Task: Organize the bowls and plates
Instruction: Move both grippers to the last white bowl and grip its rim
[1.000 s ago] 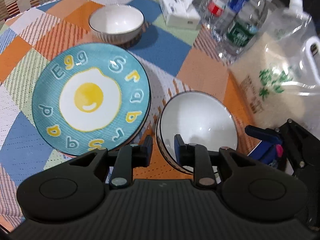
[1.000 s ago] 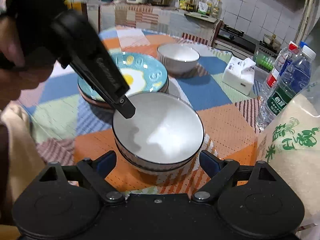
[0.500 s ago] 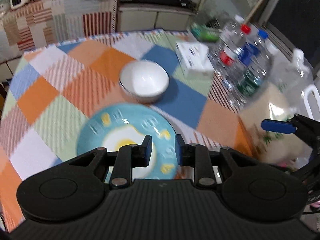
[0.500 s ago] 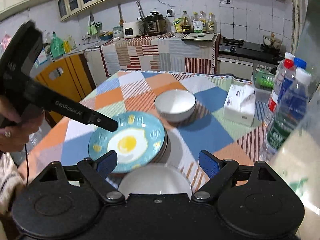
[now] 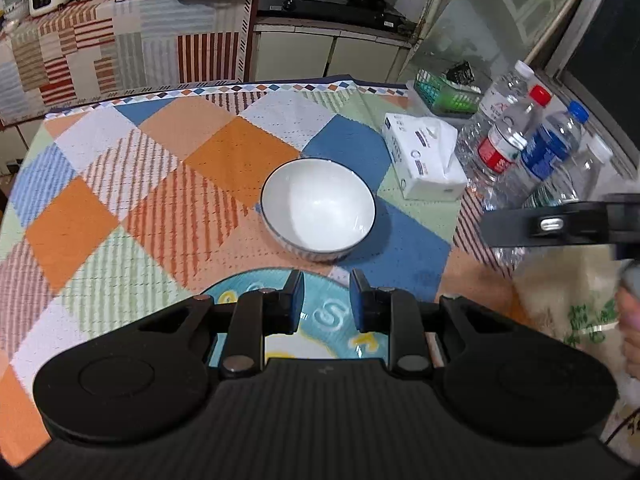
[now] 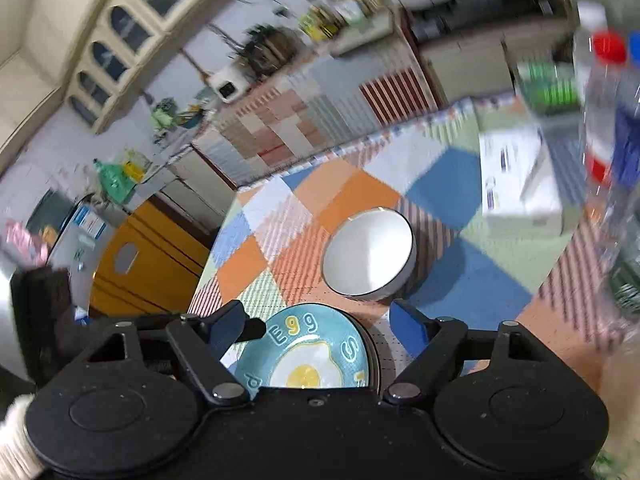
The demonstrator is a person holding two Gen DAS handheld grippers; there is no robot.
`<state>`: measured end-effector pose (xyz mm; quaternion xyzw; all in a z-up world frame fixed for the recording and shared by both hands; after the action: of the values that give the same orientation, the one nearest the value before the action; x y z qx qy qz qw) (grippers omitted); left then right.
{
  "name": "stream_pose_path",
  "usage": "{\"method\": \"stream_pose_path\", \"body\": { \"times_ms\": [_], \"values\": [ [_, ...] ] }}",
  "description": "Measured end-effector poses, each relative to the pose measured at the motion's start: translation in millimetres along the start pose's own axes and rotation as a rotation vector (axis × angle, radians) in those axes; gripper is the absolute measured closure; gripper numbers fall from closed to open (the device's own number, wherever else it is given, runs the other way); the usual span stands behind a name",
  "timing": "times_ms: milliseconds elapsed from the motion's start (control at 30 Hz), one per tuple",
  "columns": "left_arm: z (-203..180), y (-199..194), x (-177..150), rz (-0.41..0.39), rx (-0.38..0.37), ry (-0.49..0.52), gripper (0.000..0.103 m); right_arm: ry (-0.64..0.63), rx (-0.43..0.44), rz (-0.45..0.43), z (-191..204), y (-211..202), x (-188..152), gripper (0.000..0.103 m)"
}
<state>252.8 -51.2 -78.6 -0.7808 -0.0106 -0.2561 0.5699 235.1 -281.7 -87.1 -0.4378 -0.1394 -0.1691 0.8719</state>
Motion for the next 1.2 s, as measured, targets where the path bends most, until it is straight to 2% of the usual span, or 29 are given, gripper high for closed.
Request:
{"method": "stream_pose_path", "body": {
  "times_ms": [100, 167, 300, 400, 533, 567, 633, 700, 767, 867, 933, 1000, 1100, 1200],
  "values": [
    [2, 19, 8, -0.027, 0.029, 0.009, 0.08, 0.088, -0.017, 0.069, -21, 32, 20, 0.022],
    [6, 32, 15, -0.027, 0.05, -0.01, 0.08, 0.142, -0.031, 0.104, -35, 53, 31, 0.027],
    [21, 54, 27, -0.05, 0.079, -0.074, 0.08, 0.146, -0.089, 0.088, -42, 81, 43, 0.031],
    [31, 69, 34, -0.033, 0.088, -0.118, 0.08, 0.18, -0.098, 0.082, -47, 102, 49, 0.036],
    [41, 84, 39, -0.017, 0.09, -0.159, 0.08, 0.146, -0.206, 0.1, -49, 130, 58, 0.044],
    [41, 86, 38, -0.027, 0.077, -0.155, 0.08, 0.167, -0.202, 0.113, -51, 138, 59, 0.045],
    [40, 86, 35, -0.083, 0.099, -0.144, 0.08, 0.28, -0.136, 0.148, -64, 145, 60, 0.051],
    [41, 93, 37, -0.067, 0.105, -0.14, 0.08, 0.338, -0.107, 0.14, -70, 149, 60, 0.051],
    [45, 101, 39, -0.04, 0.091, -0.164, 0.08, 0.315, -0.148, 0.122, -68, 153, 61, 0.053],
    [49, 109, 42, -0.033, 0.078, -0.178, 0.08, 0.309, -0.176, 0.108, -68, 158, 63, 0.061],
    [50, 113, 43, -0.029, 0.078, -0.183, 0.08, 0.315, -0.182, 0.112, -70, 162, 64, 0.078],
    [48, 119, 44, -0.022, 0.087, -0.176, 0.08, 0.302, -0.203, 0.107, -72, 164, 66, 0.086],
    [43, 129, 45, 0.008, 0.083, -0.163, 0.082, 0.272, -0.215, 0.1, -73, 163, 66, 0.089],
    [35, 126, 41, -0.005, 0.095, -0.138, 0.086, 0.243, -0.244, 0.101, -69, 163, 69, 0.09]
  ]
}}
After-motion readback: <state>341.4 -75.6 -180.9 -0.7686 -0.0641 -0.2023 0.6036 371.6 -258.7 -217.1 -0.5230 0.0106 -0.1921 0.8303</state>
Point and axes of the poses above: each gripper's, at about its wrist camera, not at the fingertips, and y roughly the way its jaws point, z to its left, x to its top, the point moved 2 cm from there along y, roughly the way its jaws point, and after that the axes turned 12 degrees about z, right-handed, at the moved point
